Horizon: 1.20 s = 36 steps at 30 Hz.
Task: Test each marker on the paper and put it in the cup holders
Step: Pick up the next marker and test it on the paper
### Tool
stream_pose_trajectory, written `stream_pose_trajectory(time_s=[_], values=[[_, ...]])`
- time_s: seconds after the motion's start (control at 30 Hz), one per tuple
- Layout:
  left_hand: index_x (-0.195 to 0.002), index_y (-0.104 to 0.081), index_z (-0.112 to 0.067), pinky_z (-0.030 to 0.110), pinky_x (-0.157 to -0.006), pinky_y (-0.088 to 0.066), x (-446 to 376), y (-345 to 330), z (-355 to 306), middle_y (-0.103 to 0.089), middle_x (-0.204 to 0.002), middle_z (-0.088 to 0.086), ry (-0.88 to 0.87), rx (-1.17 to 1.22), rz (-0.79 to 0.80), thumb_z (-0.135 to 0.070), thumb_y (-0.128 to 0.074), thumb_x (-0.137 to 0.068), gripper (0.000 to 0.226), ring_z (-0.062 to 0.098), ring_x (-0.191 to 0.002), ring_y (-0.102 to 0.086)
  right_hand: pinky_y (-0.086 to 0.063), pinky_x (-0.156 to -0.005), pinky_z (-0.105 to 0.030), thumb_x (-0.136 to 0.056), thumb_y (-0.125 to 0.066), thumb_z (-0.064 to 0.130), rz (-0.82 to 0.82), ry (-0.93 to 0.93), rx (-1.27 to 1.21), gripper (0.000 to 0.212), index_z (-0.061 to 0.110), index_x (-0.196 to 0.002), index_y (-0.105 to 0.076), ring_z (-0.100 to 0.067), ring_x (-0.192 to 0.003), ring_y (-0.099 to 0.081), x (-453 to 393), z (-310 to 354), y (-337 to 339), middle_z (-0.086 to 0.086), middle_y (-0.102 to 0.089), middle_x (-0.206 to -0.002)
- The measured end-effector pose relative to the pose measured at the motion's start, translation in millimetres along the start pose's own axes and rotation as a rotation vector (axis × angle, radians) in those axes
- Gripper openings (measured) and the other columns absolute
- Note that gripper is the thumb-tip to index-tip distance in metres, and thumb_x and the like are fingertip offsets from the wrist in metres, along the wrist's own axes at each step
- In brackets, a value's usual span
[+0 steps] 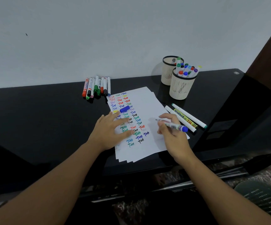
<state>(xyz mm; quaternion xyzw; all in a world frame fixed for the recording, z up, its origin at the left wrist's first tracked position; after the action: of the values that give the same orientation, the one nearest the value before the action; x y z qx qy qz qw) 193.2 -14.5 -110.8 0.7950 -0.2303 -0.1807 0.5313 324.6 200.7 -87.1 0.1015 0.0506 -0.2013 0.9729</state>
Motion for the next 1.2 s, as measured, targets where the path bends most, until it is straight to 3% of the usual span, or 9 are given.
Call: stream_pose_trajectory(time_s=[0.1, 0.17, 0.37, 0.47, 0.57, 0.67, 0.8, 0.93, 1.2], values=[[-0.142, -0.045, -0.041, 0.042, -0.115, -0.033, -2.5, 13.7, 0.4, -0.048, -0.149, -0.012, 0.08, 0.248, -0.085, -0.074, -0.057, -0.085, 0.067, 0.01, -0.136, -0.043, -0.049, -0.076, -0.026, -0.106, -0.055, 0.019, 0.021, -0.019, 0.027, 0.015, 0.031, -0.104, -0.065, -0.009, -0.072, -0.06, -6.9, -3.8, -3.4, 0.008, -0.062, -0.074], [-0.141, -0.043, -0.035, 0.035, -0.102, -0.042, -11.6, 22.4, 3.1, -0.057, -0.139, -0.007, 0.168, 0.369, -0.146, -0.06, -0.066, -0.088, 0.063, 0.011, -0.125, -0.052, -0.05, -0.085, -0.03, -0.107, -0.051, 0.013, 0.066, -0.054, 0.051, 0.028, 0.037, -0.114, -0.063, -0.01, -0.082, -0.065, -13.9, -4.7, -5.2, 0.006, -0.071, -0.087], [-0.142, -0.052, -0.03, 0.051, -0.097, -0.05, -46.4, 25.3, 15.3, -0.056, -0.119, 0.005, 0.289, 0.192, -0.225, -0.058, -0.062, -0.091, 0.059, 0.024, -0.112, -0.055, -0.037, -0.114, -0.035, -0.104, -0.04, 0.006, 0.206, -0.167, 0.076, 0.055, 0.044, -0.142, -0.054, -0.013, -0.128, -0.056, -46.8, 12.2, -14.7, 0.015, -0.065, -0.129], [-0.136, -0.059, -0.04, 0.048, -0.099, -0.045, -50.6, 17.8, 16.3, -0.052, -0.123, 0.002, 0.324, 0.071, -0.219, -0.064, -0.057, -0.092, 0.05, 0.023, -0.116, -0.05, -0.053, -0.105, -0.039, -0.108, -0.047, 0.029, 0.172, -0.149, 0.048, 0.032, 0.044, -0.132, -0.063, -0.011, -0.109, -0.069, -65.3, 18.7, -21.4, 0.011, -0.067, -0.126], [-0.126, -0.065, -0.043, 0.044, -0.095, -0.044, -48.9, 15.4, 17.7, -0.053, -0.119, -0.001, 0.311, 0.085, -0.296, -0.055, -0.057, -0.096, 0.033, 0.021, -0.113, -0.05, -0.061, -0.079, -0.031, -0.108, -0.053, 0.029, 0.163, -0.113, 0.2, 0.032, 0.044, -0.136, -0.054, -0.01, -0.079, -0.072, -80.8, 27.0, -26.7, 0.004, -0.065, -0.123], [-0.126, -0.066, -0.037, 0.047, -0.09, -0.049, -48.1, 16.8, 21.4, -0.059, -0.11, -0.004, 0.255, 0.185, -0.366, -0.042, -0.059, -0.099, 0.028, 0.02, -0.104, -0.056, -0.055, -0.088, -0.033, -0.105, -0.059, 0.031, 0.292, -0.103, 0.477, 0.049, 0.038, -0.146, -0.034, -0.016, -0.098, -0.068, -93.4, 24.9, -35.7, -0.002, -0.064, -0.135], [-0.125, -0.068, -0.025, 0.041, -0.088, -0.055, -43.2, 20.8, 16.3, -0.07, -0.113, -0.004, 0.196, 0.32, -0.458, -0.025, -0.062, -0.099, 0.027, 0.011, -0.096, -0.061, -0.056, -0.092, -0.039, -0.102, -0.063, 0.033, 0.305, 0.026, 0.872, 0.022, 0.03, -0.124, -0.058, -0.016, -0.106, -0.065, -104.2, 29.4, -37.2, 0.003, -0.07, -0.127], [-0.126, -0.068, -0.025, 0.023, -0.084, -0.053, -40.7, 20.1, 12.0, -0.072, -0.118, -0.005, 0.155, 0.316, -0.466, -0.021, -0.063, -0.098, 0.029, 0.008, -0.102, -0.064, -0.056, -0.094, -0.044, -0.103, -0.061, 0.033, 0.305, 0.095, 0.947, 0.024, 0.035, -0.127, -0.06, -0.017, -0.109, -0.064, -105.9, 28.3, -39.6, 0.004, -0.069, -0.127], [-0.126, -0.07, -0.022, 0.026, -0.088, -0.053, -38.2, 22.2, 2.5, -0.072, -0.121, -0.005, 0.062, 0.26, -0.486, -0.021, -0.064, -0.098, 0.029, 0.01, -0.104, -0.066, -0.054, -0.095, -0.045, -0.103, -0.061, 0.035, 0.317, 0.156, 0.933, 0.024, 0.036, -0.127, -0.06, -0.017, -0.109, -0.065, -107.0, 22.2, -47.5, 0.006, -0.069, -0.127]])
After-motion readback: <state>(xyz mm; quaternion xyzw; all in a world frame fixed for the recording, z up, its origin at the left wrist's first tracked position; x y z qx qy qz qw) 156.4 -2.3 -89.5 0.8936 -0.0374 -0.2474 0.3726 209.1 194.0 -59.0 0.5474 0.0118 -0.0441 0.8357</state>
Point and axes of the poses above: each hand's wrist, its own x-axis away from the middle knuckle, its own y-axis out of the back of the hand, z = x × y, the point moved 5 cm from there along -x, towards the middle knuckle
